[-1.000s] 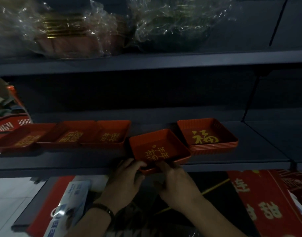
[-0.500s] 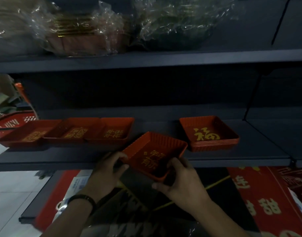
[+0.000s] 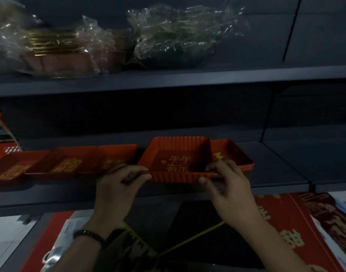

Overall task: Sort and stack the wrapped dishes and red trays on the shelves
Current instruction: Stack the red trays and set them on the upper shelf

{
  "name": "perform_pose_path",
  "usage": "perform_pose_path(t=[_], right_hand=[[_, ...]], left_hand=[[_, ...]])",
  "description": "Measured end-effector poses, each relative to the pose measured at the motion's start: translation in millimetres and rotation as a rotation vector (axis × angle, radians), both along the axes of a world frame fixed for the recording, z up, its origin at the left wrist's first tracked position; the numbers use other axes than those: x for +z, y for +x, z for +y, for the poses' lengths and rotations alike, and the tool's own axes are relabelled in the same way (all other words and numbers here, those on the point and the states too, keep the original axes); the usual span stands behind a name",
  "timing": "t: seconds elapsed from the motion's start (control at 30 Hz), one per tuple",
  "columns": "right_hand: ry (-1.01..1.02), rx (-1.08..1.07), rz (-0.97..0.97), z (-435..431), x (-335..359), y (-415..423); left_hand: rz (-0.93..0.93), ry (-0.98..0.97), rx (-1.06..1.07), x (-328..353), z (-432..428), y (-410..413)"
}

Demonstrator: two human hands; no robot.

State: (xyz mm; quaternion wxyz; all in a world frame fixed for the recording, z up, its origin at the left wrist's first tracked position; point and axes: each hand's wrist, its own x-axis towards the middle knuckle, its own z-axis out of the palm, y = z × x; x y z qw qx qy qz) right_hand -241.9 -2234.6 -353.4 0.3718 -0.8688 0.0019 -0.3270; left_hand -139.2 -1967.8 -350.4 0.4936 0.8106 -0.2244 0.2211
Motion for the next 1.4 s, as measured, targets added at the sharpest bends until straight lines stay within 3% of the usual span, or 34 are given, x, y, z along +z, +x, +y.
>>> perform_pose_path(t=[0.23, 0.37, 0.5, 0.7, 0.87, 1.17, 1.4], right_hand=[[0.153, -0.237, -0.123, -72, 4, 3], [0.282, -0.317, -0.115, -101, -2, 15], [0.425, -0.297, -0.088, -112, -10, 22], [0.450, -0.256, 0.025, -127, -12, 27], [0.396, -0.247, 0.150, -134, -16, 32], [0.292, -0.245, 0.316, -133, -22, 32], [0.050, -0.310, 0.414, -117, -22, 33]], left_hand=[[-0.107, -0.010, -0.062, 2, -98, 6], [-0.047, -0.043, -0.088, -8, -144, 10], [-0.011, -0.077, -0.083, -17, -173, 19], [0.020, -0.077, -0.070, -28, -196, 32], [0.025, -0.025, -0.068, -37, -199, 41], [0.007, 0.292, -0.140, -49, -185, 51], [0.089, 0.359, -0.185, -51, -175, 49]])
